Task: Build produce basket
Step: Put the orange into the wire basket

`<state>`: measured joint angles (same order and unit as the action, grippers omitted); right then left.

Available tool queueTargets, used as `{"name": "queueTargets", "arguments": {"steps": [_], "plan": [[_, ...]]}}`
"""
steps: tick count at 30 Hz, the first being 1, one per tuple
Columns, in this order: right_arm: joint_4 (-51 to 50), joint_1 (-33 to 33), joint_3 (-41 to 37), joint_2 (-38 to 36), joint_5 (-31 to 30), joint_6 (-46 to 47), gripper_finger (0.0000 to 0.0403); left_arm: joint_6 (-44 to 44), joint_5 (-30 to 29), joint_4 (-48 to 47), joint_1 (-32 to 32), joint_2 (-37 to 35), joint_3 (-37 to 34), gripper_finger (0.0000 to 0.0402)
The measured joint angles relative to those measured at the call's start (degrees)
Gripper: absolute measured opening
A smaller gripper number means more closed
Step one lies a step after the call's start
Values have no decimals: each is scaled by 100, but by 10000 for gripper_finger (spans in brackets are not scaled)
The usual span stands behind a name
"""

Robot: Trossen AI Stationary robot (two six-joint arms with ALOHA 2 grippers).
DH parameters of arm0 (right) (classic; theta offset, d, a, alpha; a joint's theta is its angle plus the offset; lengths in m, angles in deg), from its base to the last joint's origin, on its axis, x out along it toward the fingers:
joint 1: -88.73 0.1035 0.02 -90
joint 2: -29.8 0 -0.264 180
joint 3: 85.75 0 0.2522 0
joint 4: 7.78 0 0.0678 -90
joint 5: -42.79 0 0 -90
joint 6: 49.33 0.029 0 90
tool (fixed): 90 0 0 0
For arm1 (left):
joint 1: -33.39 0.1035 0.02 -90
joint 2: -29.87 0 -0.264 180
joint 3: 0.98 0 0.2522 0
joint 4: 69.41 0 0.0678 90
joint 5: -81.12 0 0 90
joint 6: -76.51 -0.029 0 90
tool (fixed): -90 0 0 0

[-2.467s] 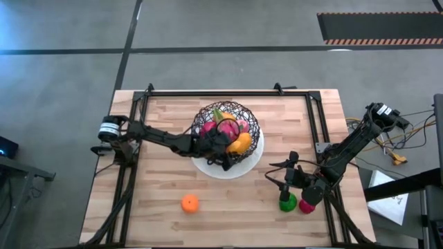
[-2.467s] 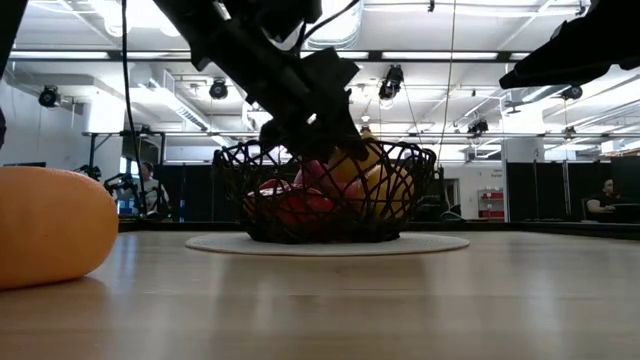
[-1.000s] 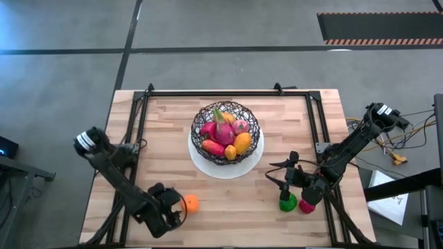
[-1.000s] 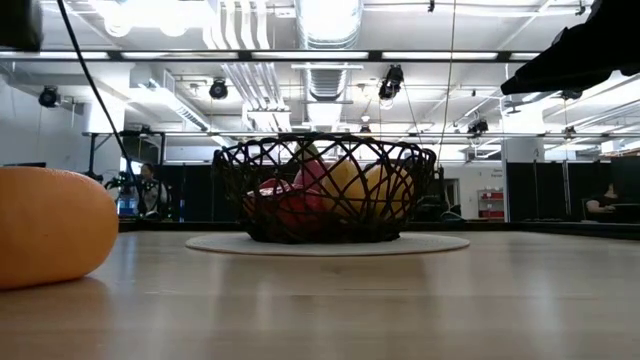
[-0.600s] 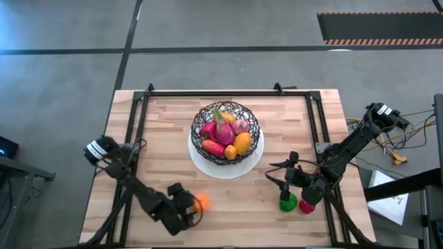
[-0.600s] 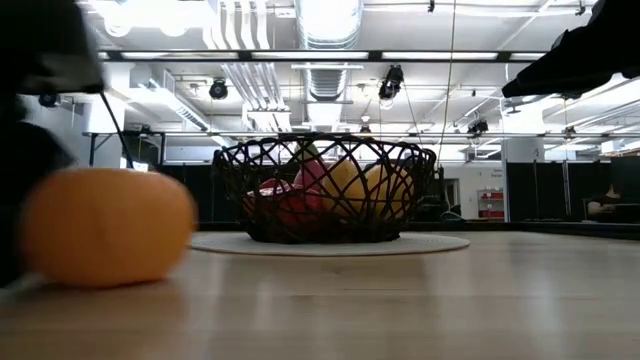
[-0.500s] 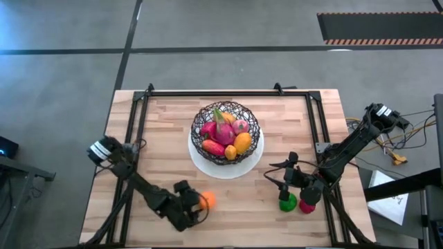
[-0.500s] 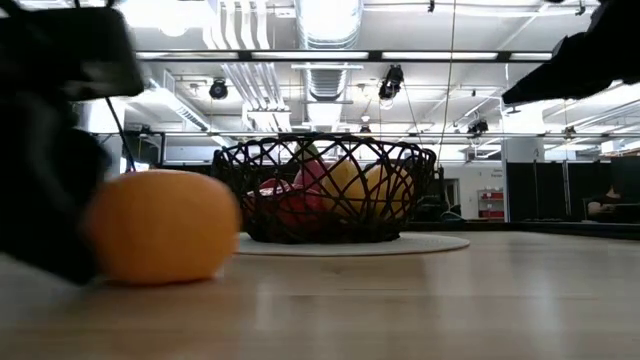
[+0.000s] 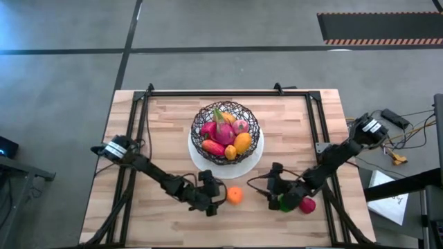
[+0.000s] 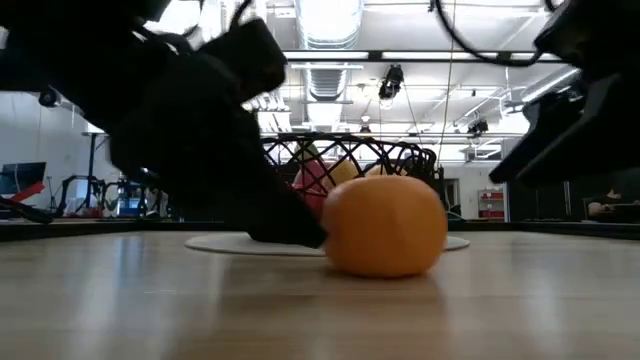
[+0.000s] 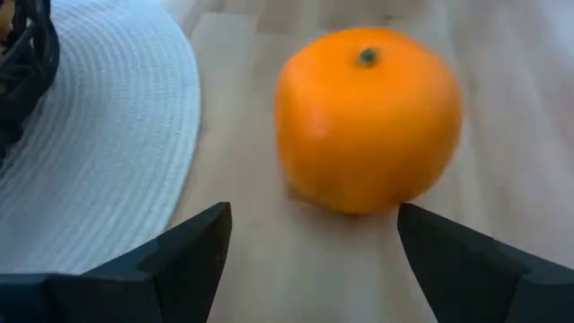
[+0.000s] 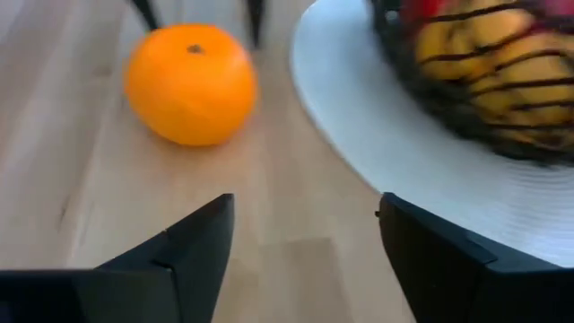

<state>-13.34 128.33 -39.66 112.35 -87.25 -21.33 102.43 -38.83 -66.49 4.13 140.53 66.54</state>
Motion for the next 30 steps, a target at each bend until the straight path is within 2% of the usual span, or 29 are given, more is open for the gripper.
{"name": "queueTargets", "arguments": {"steps": [7, 11, 14, 18, 23, 27, 30], "plan": [[1262, -593, 311, 680, 1333, -1140, 332, -135, 109, 566, 179, 251, 18, 302], [1360, -797, 649, 1188, 1636, -1522, 353, -141, 86, 815, 207, 364, 74, 302], [1342, -855, 942, 1577, 1609, -1748, 356, -128, 18, 879, 225, 395, 105, 302], [1329, -879, 1210, 1853, 1565, -1971, 344, -162, -101, 847, 199, 385, 125, 302], [1265, -895, 1235, 1736, 1572, -1945, 304, -292, -182, 650, 130, 68, 125, 302], [1149, -896, 1229, 1431, 1604, -2007, 267, -210, -362, -48, 27, -414, 131, 302], [929, -888, 1229, 1110, 1665, -2136, 255, -123, -637, -732, -101, -715, 131, 302]]}}
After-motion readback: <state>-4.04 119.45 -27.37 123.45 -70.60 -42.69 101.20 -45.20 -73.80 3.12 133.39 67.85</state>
